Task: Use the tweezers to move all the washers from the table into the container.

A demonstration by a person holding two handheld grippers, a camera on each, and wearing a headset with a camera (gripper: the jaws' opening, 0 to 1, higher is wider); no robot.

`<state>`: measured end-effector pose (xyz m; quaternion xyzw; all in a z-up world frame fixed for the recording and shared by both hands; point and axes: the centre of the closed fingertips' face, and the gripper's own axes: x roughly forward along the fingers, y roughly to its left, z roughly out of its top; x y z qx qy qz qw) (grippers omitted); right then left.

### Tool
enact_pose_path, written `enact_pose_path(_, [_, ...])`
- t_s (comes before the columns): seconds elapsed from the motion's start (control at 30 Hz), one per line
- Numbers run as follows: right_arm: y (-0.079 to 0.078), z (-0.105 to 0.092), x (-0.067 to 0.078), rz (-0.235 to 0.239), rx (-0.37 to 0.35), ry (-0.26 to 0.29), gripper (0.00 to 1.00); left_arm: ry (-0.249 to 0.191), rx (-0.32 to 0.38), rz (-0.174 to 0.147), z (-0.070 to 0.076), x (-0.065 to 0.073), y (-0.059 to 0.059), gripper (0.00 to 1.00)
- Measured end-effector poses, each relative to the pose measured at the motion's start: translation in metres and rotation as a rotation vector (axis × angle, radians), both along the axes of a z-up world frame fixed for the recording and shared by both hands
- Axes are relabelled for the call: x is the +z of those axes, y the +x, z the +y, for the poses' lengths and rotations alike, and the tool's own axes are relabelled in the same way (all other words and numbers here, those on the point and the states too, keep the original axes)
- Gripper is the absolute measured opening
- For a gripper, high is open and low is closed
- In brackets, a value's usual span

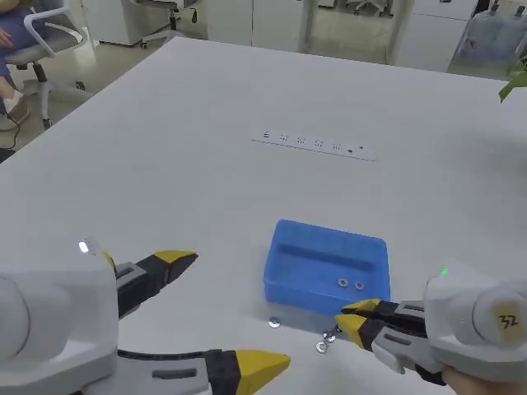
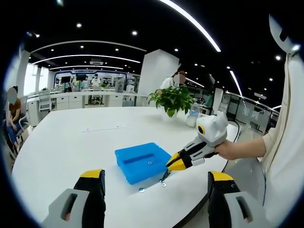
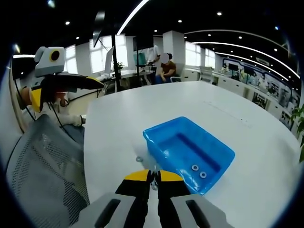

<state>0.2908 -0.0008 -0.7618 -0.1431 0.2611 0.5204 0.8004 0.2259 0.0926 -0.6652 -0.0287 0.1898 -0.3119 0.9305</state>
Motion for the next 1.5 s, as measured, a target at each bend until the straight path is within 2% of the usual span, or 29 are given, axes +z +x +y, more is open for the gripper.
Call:
enact_pose_path(0.33, [-0.002, 0.003, -0.005, 0.002, 0.054, -0.055, 0.02, -0.006, 0.007, 0.001, 0.002, -0.001, -0.001, 0.91])
enact_pose_path(0.37, [-0.002, 0.004, -0.006, 0.006, 0.059, -0.057, 0.02, -0.006, 0.008, 0.001, 0.002, -0.001, -0.001, 0.91])
enact_pose_path(0.4, [-0.002, 0.007, -0.005, 0.02, 0.054, -0.036, 0.02, -0.005, 0.008, 0.001, 0.002, -0.001, -0.001, 0.9])
enact_pose_path(0.43, [-0.002, 0.007, -0.006, 0.027, 0.054, -0.045, 0.02, -0.004, 0.008, 0.003, 0.002, -0.002, -0.001, 0.9])
enact_pose_path(0.5, [0.0, 0.007, -0.006, 0.013, 0.061, -0.059, 0.02, -0.004, 0.008, 0.003, 0.003, -0.002, -0.001, 0.9])
enact_pose_path(0.57, [0.004, 0.009, -0.006, 0.018, 0.053, -0.061, 0.02, -0.004, 0.008, 0.006, 0.003, -0.003, -0.001, 0.9])
enact_pose_path(0.67, [0.007, 0.01, -0.006, 0.02, 0.043, -0.041, 0.01, -0.004, 0.006, 0.006, 0.002, -0.003, 0.0, 0.9])
enact_pose_path(0.77, [0.013, 0.009, -0.006, 0.069, -0.024, 0.027, 0.01, -0.007, 0.002, 0.002, 0.0, -0.001, 0.0, 0.9])
enact_pose_path(0.83, [0.013, 0.006, -0.005, 0.089, -0.044, 0.044, 0.01, -0.008, 0.002, 0.0, 0.0, -0.001, 0.0, 0.9])
enact_pose_path(0.93, [0.012, 0.005, 0.004, 0.129, -0.073, 0.116, 0.01, -0.009, 0.002, 0.0, 0.0, 0.0, 0.0, 0.9])
enact_pose_path(1.1, [0.014, 0.004, 0.029, 0.133, -0.072, 0.193, 0.01, -0.009, 0.007, 0.006, 0.002, -0.003, 0.0, 0.9])
enact_pose_path(1.3, [0.023, 0.008, 0.059, 0.094, -0.063, 0.24, 0.01, -0.009, 0.001, 0.002, 0.001, -0.002, 0.001, 0.9])
enact_pose_path(1.33, [0.026, 0.01, 0.066, 0.089, -0.067, 0.261, 0.01, -0.009, 0.001, 0.001, 0.001, -0.002, 0.001, 0.9])
enact_pose_path(1.43, [0.035, 0.014, 0.074, 0.076, -0.071, 0.278, 0.01, -0.011, 0.001, 0.0, 0.001, -0.001, 0.001, 0.9])
enact_pose_path(1.5, [0.044, 0.015, 0.073, 0.067, -0.08, 0.277, 0.01, -0.011, 0.002, 0.0, 0.002, -0.001, 0.0, 0.9])
